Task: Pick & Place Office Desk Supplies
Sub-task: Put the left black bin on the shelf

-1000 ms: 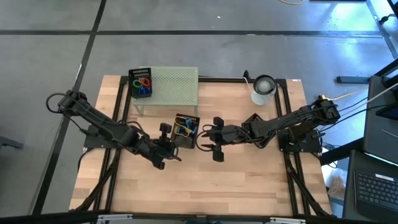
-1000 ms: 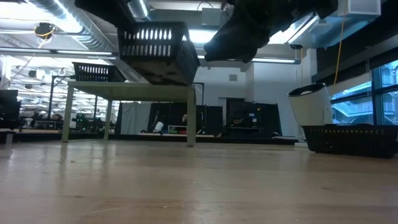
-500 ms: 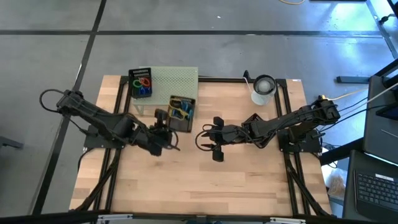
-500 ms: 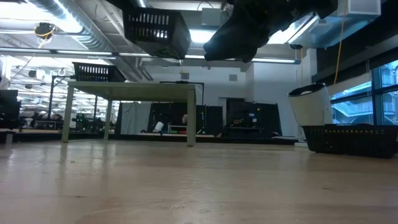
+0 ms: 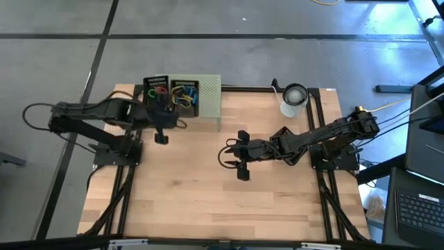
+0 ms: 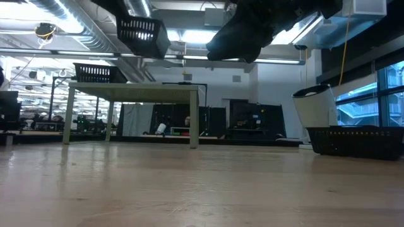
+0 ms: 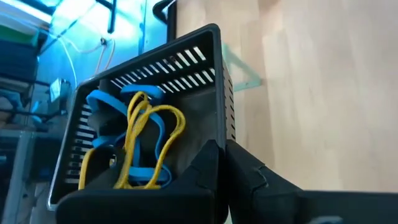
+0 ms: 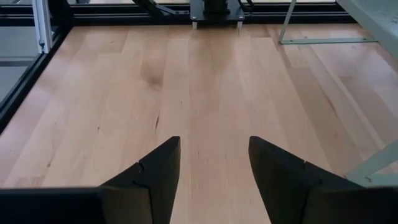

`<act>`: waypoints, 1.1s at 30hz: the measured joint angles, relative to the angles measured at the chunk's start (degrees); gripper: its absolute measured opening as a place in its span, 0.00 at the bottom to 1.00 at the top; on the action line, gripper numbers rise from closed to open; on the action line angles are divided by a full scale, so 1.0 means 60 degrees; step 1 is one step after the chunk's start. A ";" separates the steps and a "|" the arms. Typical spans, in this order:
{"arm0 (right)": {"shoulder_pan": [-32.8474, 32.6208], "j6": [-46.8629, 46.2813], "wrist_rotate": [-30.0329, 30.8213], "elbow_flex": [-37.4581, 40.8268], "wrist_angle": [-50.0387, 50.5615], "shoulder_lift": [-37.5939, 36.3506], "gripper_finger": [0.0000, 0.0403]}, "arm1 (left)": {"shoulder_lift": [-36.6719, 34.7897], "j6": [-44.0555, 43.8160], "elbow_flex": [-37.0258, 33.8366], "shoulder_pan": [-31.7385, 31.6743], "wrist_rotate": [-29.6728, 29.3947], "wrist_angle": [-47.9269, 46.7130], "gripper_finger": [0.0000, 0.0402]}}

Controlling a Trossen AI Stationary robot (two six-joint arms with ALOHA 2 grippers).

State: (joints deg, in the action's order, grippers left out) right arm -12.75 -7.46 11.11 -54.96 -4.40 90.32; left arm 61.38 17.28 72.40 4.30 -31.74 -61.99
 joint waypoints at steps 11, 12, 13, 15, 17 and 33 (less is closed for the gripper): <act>0.0000 0.0062 0.0000 0.0000 -0.0049 0.0000 0.48 | -0.0060 0.1874 -0.1277 -0.2740 0.1123 0.1308 0.01; 0.0000 0.0066 0.0000 0.0000 -0.0052 0.0000 0.48 | -0.0064 0.2036 -0.1386 -0.2941 0.1300 0.1554 0.01; 0.0000 0.0066 0.0000 0.0000 -0.0052 0.0000 0.48 | -0.0064 0.2195 -0.1485 -0.3154 0.1645 0.1722 0.01; 0.0000 0.0069 0.0000 0.0000 -0.0052 0.0000 0.48 | -0.0068 0.2425 -0.1593 -0.3539 0.2428 0.1928 0.01; 0.0000 0.0069 0.0000 0.0000 -0.0055 0.0000 0.48 | -0.0074 0.2607 -0.1704 -0.3853 0.2797 0.2011 0.01; 0.0000 0.0073 0.0043 0.0000 -0.0055 0.0000 0.48 | -0.0075 0.2650 -0.1912 -0.4795 0.3176 0.1797 0.07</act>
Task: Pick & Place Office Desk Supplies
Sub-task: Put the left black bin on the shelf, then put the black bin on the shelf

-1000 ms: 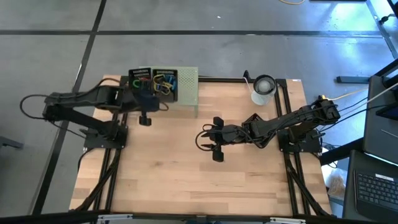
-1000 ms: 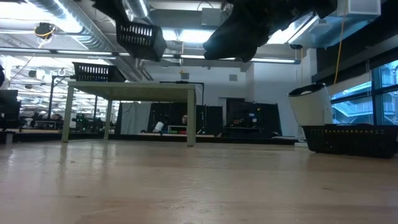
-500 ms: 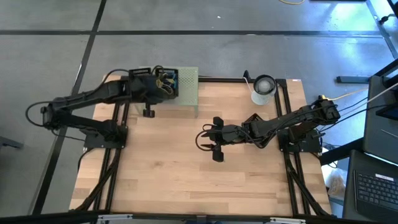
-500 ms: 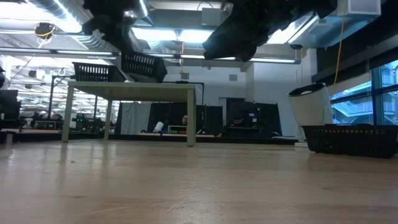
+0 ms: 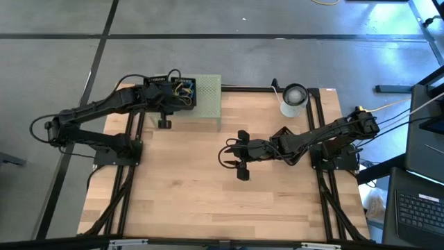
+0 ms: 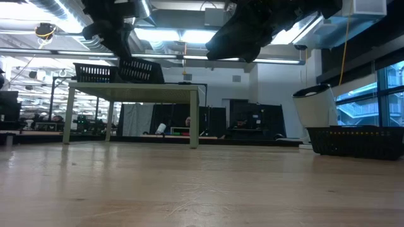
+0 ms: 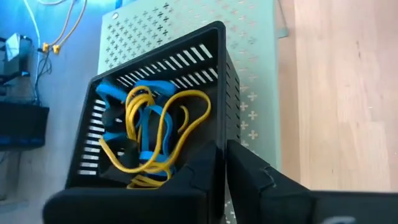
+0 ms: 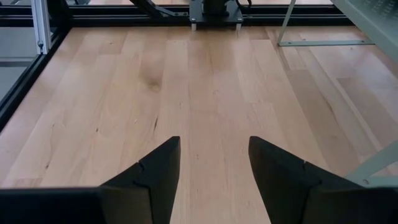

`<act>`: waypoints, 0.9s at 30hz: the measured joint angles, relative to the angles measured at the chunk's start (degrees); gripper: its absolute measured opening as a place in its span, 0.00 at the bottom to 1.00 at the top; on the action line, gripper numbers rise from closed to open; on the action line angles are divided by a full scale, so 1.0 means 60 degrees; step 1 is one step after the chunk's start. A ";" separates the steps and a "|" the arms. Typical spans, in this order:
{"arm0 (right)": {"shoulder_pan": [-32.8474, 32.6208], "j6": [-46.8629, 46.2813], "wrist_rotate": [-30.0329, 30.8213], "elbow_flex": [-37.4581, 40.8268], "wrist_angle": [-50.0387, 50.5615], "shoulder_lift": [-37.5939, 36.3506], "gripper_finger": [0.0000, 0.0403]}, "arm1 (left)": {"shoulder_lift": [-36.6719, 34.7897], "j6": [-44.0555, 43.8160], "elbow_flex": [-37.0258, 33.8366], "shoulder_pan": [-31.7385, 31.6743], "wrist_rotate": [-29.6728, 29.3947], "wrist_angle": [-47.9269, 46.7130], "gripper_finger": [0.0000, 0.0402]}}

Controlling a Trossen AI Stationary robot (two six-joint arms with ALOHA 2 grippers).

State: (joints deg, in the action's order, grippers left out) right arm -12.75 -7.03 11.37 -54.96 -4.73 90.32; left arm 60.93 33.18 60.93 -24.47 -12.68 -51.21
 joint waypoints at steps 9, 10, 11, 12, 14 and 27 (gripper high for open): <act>0.0001 0.0004 0.0030 0.0000 0.0000 0.0000 0.48 | 0.0000 -0.0144 0.0000 -0.0029 -0.0620 0.0001 0.17; 0.0000 0.0004 0.0030 0.0000 0.0000 0.0000 0.48 | 0.0000 -0.0144 0.0000 -0.0029 -0.0627 -0.0001 0.19; 0.0004 0.0004 0.0030 0.0000 0.0000 0.0000 0.48 | 0.0000 -0.0144 0.0000 -0.0014 -0.0644 -0.0002 0.20; 0.0008 0.0004 0.0030 0.0000 0.0000 0.0000 0.48 | 0.0000 -0.0146 0.0000 0.0004 -0.0685 -0.0002 0.22; 0.0032 0.0007 0.0030 0.0000 0.0000 0.0000 0.48 | 0.0000 -0.0148 0.0000 0.0028 -0.0722 -0.0002 0.25; 0.0420 0.0331 0.0032 -0.0773 0.1395 0.0004 0.48 | 0.0000 -0.0169 0.0017 0.0674 -0.2158 -0.0093 0.38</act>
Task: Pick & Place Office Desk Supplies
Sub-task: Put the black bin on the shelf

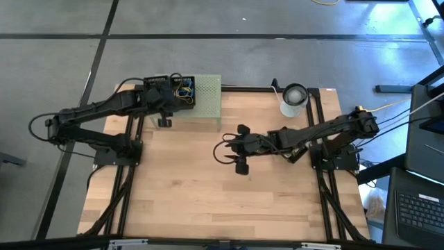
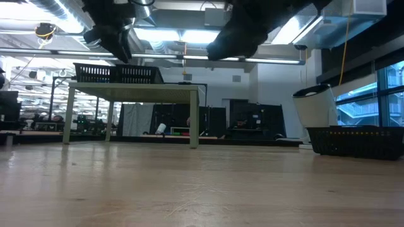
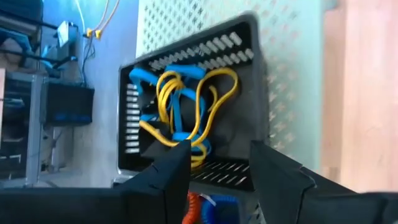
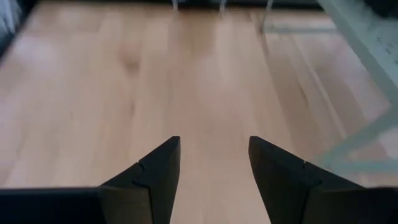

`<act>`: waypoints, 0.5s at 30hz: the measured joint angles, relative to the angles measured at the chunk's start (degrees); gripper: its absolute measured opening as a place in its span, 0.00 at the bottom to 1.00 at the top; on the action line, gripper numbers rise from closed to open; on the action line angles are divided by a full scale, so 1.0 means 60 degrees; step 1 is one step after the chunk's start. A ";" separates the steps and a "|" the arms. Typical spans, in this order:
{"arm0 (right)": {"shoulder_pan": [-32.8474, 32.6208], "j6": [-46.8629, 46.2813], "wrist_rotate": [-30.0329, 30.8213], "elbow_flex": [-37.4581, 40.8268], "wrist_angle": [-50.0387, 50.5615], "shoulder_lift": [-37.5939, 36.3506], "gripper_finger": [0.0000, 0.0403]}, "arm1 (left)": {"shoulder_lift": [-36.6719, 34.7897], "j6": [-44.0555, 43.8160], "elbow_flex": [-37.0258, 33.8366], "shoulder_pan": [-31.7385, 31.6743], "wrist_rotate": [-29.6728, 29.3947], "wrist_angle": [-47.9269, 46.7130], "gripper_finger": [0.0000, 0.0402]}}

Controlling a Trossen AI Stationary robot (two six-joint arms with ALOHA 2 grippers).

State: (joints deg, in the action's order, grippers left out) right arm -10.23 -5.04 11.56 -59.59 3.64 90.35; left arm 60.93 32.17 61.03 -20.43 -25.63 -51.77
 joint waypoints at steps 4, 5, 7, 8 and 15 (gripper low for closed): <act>0.0067 0.0171 0.0002 -0.1239 0.3180 0.0000 0.48 | 0.0000 -0.0259 0.0159 0.0459 0.0005 0.0021 0.38; 0.0076 0.0095 0.0002 -0.1599 0.4220 0.0000 0.48 | 0.0000 -0.0310 0.0189 0.0607 0.0008 0.0016 0.38; 0.0079 -0.0421 0.0005 -0.2245 0.6056 0.0000 0.48 | 0.0000 -0.0558 0.0266 0.0966 0.0010 0.0012 0.38; 0.0075 -0.0767 0.0032 -0.2511 0.6844 -0.0004 0.48 | 0.0000 -0.0673 0.0308 0.1157 0.0011 0.0022 0.38; 0.0075 -0.3236 -0.0128 -0.2552 1.0874 -0.0007 0.48 | 0.0000 -0.1700 0.0486 0.2669 0.0018 0.0134 0.37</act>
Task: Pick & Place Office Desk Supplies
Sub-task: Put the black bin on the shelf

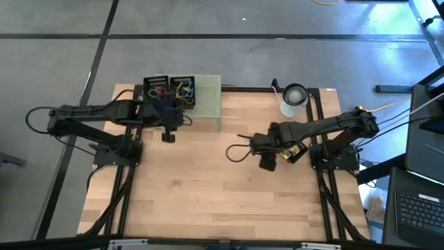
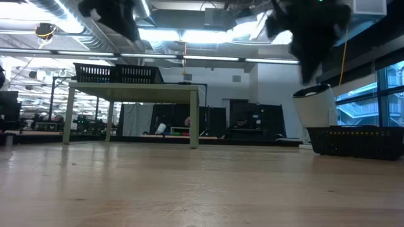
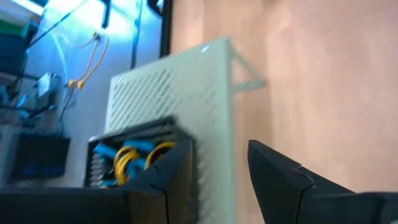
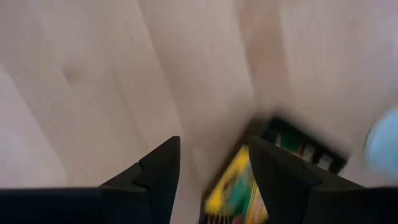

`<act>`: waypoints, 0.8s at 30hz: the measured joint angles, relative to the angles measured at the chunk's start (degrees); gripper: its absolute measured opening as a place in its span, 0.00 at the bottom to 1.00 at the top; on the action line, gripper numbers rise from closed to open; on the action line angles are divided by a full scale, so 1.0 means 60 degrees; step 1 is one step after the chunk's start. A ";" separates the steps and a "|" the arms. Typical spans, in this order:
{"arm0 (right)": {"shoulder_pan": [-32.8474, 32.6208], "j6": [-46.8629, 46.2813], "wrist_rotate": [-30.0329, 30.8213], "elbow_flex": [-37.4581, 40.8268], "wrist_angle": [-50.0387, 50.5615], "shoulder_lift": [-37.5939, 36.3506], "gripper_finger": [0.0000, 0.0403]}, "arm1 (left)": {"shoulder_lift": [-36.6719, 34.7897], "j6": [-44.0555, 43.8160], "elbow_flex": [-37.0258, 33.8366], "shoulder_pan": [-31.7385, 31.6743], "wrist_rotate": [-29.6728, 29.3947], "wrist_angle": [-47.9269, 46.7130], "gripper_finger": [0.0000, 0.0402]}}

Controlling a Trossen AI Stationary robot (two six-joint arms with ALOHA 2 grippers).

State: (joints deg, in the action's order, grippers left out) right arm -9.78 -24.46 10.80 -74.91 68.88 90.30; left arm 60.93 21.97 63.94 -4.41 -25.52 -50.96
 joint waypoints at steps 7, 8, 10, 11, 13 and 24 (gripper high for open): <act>-0.0039 -0.0781 -0.2468 0.1434 0.1136 0.0007 0.48 | 0.0000 -0.0951 0.0346 0.1501 0.0004 0.0069 0.37; -0.0074 -0.0636 -0.2948 0.1650 0.1137 0.0004 0.48 | 0.0000 -0.1112 0.0400 0.1699 -0.0003 0.0087 0.37; -0.0166 -0.0170 -0.3512 0.2052 0.1149 0.0007 0.48 | 0.0000 -0.1328 0.0459 0.2059 -0.0008 0.0161 0.37; -0.0227 0.0165 -0.3568 0.2235 0.1165 0.0007 0.48 | 0.0000 -0.1382 0.0459 0.2231 -0.0011 0.0295 0.37; -0.0351 0.0933 -0.3356 0.2591 0.1162 0.0007 0.48 | 0.0000 -0.1393 0.0459 0.2542 -0.0020 0.0593 0.37; -0.0554 0.3151 -0.1873 0.4540 0.0983 0.0007 0.48 | 0.0000 -0.1387 0.0463 0.3595 -0.0062 0.2139 0.36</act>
State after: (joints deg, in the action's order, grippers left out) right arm -13.10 -5.55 -0.44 -47.67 74.78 90.35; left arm 60.93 13.65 66.72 17.16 -25.89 -38.12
